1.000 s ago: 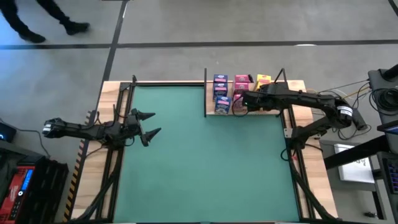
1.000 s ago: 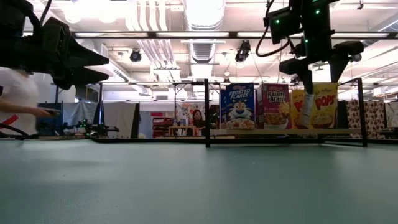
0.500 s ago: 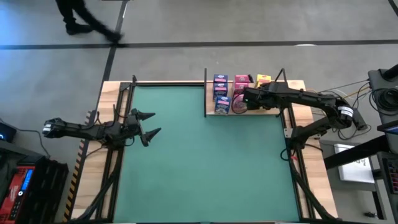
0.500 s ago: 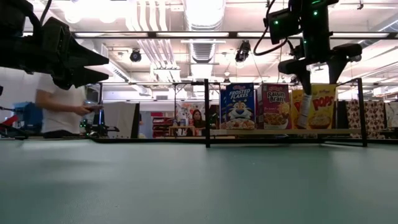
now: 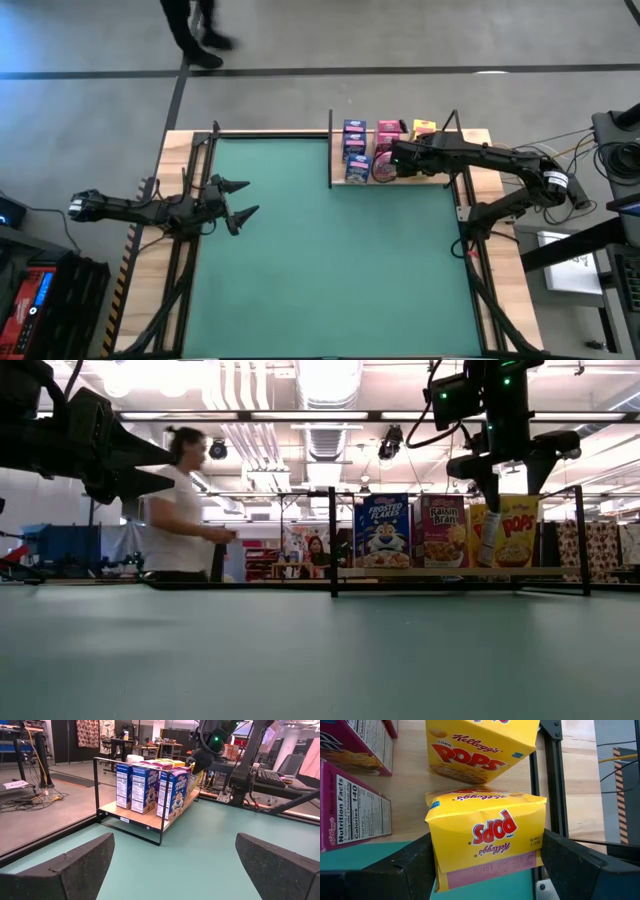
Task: Stack cereal on shelf
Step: Put the yellow cereal box onto the shelf, then return to Home Position
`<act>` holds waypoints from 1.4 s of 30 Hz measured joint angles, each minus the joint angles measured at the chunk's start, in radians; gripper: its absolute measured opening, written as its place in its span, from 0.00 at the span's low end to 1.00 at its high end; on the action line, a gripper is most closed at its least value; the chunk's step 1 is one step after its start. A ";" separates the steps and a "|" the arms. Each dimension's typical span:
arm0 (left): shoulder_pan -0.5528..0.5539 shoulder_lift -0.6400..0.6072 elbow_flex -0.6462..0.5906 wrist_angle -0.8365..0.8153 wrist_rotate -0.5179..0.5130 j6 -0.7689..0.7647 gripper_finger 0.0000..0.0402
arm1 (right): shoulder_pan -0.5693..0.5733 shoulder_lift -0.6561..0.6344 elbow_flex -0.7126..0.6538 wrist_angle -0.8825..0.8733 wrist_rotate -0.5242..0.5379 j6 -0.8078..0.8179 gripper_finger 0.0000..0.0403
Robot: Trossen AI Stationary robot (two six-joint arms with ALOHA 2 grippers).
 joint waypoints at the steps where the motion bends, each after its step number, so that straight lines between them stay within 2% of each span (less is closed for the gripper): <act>1: 0.000 0.000 0.000 0.000 0.000 0.000 0.99 | 0.000 0.000 0.000 0.000 0.000 -0.001 0.75; 14: 0.000 0.000 0.000 0.000 0.000 0.000 0.99 | -0.020 0.000 -0.001 0.009 -0.011 -0.012 0.91; 24: 0.000 0.000 0.000 0.000 0.000 0.000 0.99 | -0.020 0.000 -0.001 0.008 -0.009 -0.037 0.92; 31: 0.000 0.000 0.000 0.000 0.000 0.000 0.99 | -0.019 -0.006 0.060 -0.030 -0.079 -0.018 0.92; 38: 0.000 0.000 0.000 0.000 0.000 0.000 0.99 | -0.019 -0.006 0.091 -0.058 -0.088 -0.010 0.92; 42: 0.000 0.000 0.000 0.000 0.000 0.000 0.99 | -0.019 -0.006 0.090 -0.097 -0.163 -0.010 0.92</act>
